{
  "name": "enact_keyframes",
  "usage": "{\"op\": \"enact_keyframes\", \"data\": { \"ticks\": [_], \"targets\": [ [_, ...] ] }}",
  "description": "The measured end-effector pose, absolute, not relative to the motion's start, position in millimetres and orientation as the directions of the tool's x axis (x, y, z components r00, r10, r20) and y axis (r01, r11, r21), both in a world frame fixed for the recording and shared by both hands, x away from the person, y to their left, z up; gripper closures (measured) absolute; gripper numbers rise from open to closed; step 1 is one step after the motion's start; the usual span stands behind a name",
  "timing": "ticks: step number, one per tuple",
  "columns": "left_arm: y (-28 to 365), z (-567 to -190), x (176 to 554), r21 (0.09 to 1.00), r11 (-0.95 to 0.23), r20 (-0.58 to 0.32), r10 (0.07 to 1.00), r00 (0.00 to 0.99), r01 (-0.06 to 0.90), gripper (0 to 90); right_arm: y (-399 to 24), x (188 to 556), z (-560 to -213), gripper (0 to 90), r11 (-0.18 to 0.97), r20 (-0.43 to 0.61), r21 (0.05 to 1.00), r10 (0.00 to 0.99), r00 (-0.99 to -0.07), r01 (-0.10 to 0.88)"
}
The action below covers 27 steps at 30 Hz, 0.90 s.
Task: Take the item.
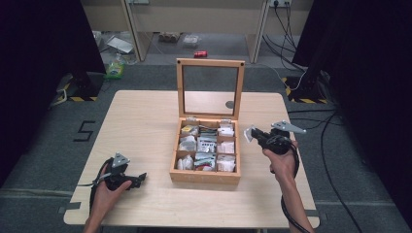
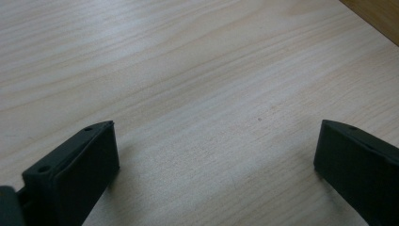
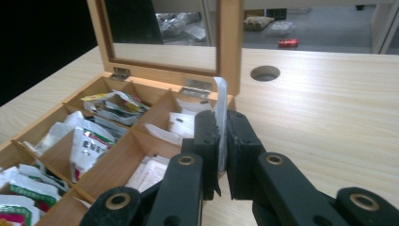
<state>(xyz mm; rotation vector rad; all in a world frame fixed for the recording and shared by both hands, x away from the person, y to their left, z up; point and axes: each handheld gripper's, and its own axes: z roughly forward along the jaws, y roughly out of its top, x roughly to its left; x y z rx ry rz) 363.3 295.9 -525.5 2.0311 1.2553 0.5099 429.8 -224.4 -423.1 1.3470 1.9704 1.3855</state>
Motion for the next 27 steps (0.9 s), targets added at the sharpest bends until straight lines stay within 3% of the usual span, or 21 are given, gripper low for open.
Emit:
{"op": "enact_keyframes", "data": {
  "ticks": [27],
  "targets": [
    [296.2, -525.5, 362.6, 0.726, -0.298, -0.025, 0.889, 0.457, 0.62, 0.0, -239.7, 442.0, -463.2, 84.1, 0.055, 0.218, 0.821, 0.889, -0.402, 0.568]
  ]
}}
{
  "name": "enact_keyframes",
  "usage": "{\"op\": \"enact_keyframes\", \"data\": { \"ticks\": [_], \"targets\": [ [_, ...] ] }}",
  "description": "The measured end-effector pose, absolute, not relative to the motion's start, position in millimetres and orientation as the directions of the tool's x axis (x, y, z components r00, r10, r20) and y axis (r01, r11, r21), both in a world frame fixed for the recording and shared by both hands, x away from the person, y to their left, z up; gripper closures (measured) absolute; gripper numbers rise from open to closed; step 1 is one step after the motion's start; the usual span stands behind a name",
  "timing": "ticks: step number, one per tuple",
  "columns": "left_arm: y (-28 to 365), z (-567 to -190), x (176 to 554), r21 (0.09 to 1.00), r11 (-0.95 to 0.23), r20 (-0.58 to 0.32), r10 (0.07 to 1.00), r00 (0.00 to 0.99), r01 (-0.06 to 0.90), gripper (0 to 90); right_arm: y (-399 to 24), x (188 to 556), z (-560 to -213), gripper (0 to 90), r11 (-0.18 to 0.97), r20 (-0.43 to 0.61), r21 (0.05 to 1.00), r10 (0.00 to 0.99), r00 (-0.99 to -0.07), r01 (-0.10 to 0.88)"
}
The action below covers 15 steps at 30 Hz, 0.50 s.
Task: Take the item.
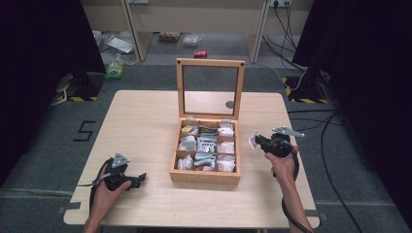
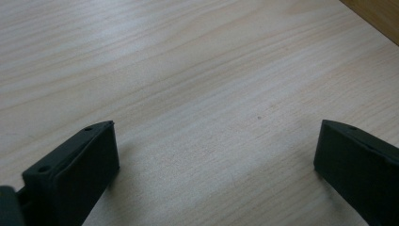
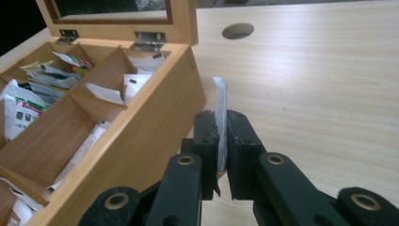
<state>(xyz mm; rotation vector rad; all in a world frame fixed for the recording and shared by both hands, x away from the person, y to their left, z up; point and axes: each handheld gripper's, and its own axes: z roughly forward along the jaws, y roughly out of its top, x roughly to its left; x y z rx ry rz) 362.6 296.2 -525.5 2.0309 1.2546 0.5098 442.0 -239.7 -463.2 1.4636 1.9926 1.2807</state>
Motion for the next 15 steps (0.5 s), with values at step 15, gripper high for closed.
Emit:
{"op": "enact_keyframes", "data": {
  "ticks": [15],
  "targets": [
    [296.4, -525.4, 362.2, 0.725, -0.3, -0.024, 0.889, 0.458, 0.62, 0.0, -239.4, 444.1, -478.7, 83.7, 0.064, 0.226, 0.794, 0.892, -0.392, 0.604]
  ]
}}
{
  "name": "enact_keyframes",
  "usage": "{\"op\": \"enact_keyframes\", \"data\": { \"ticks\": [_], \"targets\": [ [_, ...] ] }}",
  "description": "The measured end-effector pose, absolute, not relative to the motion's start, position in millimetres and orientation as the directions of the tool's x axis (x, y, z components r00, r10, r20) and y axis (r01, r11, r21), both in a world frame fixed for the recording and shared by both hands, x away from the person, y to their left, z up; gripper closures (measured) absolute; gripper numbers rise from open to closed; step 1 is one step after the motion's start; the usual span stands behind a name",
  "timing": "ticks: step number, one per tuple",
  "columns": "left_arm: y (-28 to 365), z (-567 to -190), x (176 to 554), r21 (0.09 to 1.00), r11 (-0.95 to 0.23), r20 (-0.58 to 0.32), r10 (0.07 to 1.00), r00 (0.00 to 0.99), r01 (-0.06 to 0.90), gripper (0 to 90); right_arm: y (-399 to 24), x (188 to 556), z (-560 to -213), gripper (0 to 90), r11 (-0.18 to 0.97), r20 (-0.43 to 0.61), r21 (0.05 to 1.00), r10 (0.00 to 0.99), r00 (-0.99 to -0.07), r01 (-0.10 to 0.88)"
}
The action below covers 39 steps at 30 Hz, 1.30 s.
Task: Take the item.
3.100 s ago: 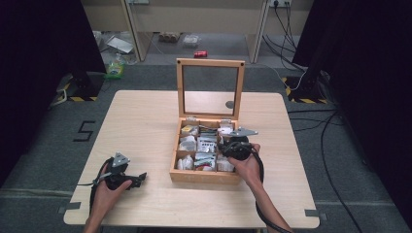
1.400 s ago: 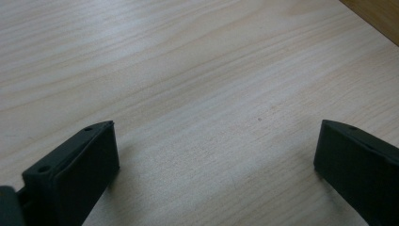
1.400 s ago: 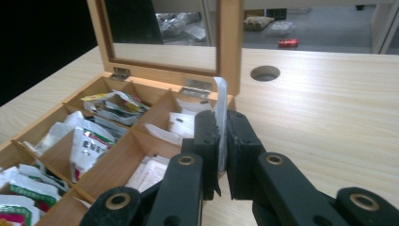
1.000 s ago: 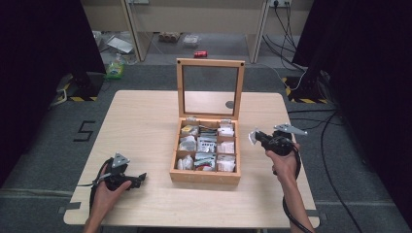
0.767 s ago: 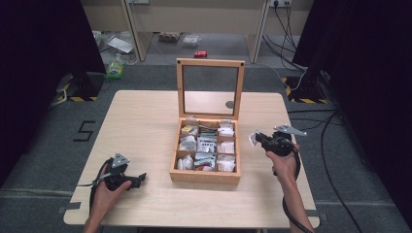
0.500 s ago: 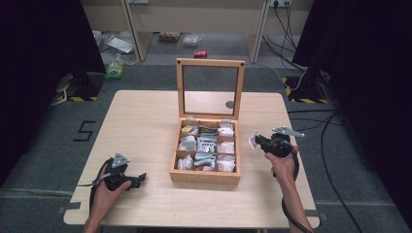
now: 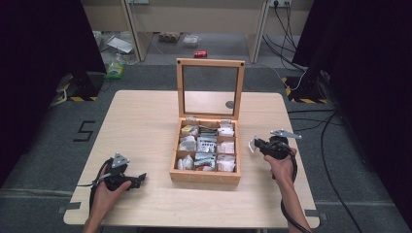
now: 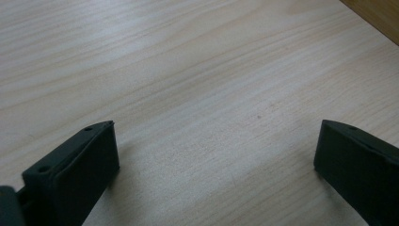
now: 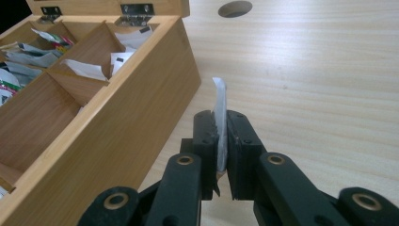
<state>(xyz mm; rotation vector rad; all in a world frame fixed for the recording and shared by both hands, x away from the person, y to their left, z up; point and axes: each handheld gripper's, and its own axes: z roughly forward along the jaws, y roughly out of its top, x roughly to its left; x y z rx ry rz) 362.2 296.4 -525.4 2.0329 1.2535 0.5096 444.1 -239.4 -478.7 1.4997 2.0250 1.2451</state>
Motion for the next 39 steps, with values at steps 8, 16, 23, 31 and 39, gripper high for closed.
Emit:
{"op": "enact_keyframes", "data": {
  "ticks": [8, 16, 23, 31, 39],
  "targets": [
    [296.5, -525.4, 362.2, 0.725, -0.3, -0.024, 0.889, 0.458, 0.62, 0.0, -232.8, 444.9, -485.8, 83.5, 0.081, 0.23, 0.78, 0.885, -0.405, 0.62],
    [296.5, -525.5, 362.2, 0.725, -0.3, -0.024, 0.889, 0.458, 0.62, 0.0, -226.7, 445.1, -490.4, 83.4, 0.101, 0.23, 0.77, 0.877, -0.421, 0.631],
    [296.5, -525.5, 362.2, 0.725, -0.3, -0.024, 0.888, 0.458, 0.62, 0.0, -222.6, 445.5, -493.5, 82.2, 0.118, 0.225, 0.764, 0.872, -0.434, 0.634],
    [296.5, -525.5, 362.2, 0.725, -0.3, -0.024, 0.889, 0.458, 0.62, 0.0, -222.8, 444.9, -492.3, 76.6, 0.147, 0.173, 0.759, 0.894, -0.415, 0.634],
    [296.5, -525.5, 362.2, 0.725, -0.3, -0.024, 0.889, 0.458, 0.62, 0.0, -226.5, 445.5, -492.1, 67.1, 0.13, 0.178, 0.759, 0.901, -0.396, 0.638]
  ]
}}
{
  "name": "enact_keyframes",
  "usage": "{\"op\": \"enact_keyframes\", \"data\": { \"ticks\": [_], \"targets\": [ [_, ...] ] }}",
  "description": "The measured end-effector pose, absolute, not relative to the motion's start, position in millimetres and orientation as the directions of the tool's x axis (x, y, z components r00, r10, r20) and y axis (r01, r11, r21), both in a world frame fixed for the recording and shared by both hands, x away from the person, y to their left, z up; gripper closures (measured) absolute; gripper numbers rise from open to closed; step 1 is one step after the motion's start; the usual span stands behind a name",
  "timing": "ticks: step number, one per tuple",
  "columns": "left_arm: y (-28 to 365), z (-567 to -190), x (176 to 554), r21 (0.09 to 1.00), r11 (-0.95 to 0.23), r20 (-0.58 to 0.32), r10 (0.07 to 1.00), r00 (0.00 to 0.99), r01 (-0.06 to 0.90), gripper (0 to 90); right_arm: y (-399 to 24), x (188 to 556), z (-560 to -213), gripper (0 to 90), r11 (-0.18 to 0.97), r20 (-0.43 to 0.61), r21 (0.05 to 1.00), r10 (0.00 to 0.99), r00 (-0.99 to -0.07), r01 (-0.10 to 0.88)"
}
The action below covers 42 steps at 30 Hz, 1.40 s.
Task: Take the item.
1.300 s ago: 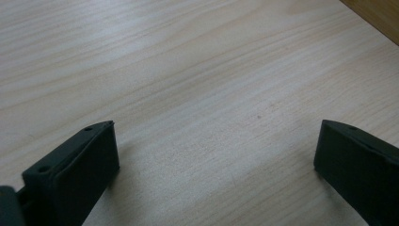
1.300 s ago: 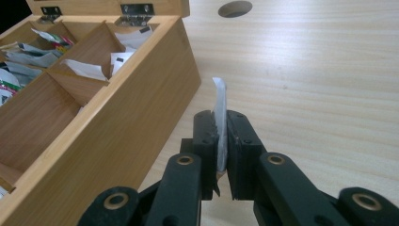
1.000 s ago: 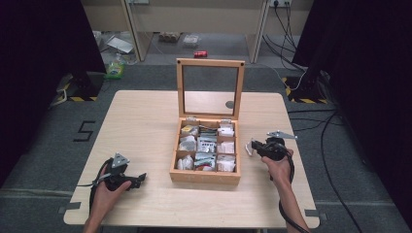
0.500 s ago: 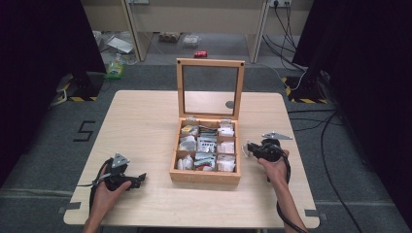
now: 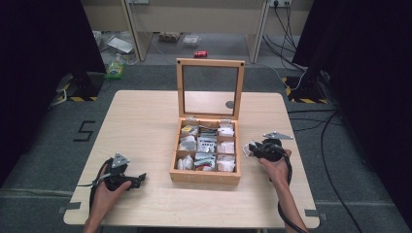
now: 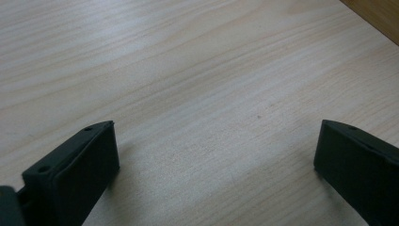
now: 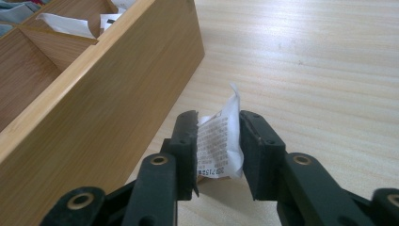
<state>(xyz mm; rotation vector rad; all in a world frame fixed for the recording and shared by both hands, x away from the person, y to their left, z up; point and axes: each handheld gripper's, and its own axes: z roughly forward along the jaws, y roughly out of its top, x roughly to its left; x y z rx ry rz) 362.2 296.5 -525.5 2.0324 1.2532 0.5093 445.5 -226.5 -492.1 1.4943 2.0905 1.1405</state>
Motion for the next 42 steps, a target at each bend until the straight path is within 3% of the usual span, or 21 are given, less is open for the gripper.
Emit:
{"op": "enact_keyframes", "data": {
  "ticks": [10, 32, 42],
  "targets": [
    [296.5, -525.5, 362.2, 0.725, -0.3, -0.024, 0.889, 0.458, 0.62, 0.0, -231.9, 445.9, -488.1, 56.7, 0.088, 0.194, 0.77, 0.911, -0.364, 0.632],
    [296.5, -525.5, 362.2, 0.725, -0.3, -0.024, 0.889, 0.458, 0.62, 0.0, -238.1, 446.8, -481.5, 49.4, 0.035, 0.23, 0.778, 0.913, -0.338, 0.627],
    [296.5, -525.5, 362.3, 0.725, -0.3, -0.025, 0.888, 0.458, 0.62, 0.0, -236.9, 450.4, -473.4, 37.4, 0.016, 0.272, 0.778, 0.893, -0.359, 0.628]
  ]
}}
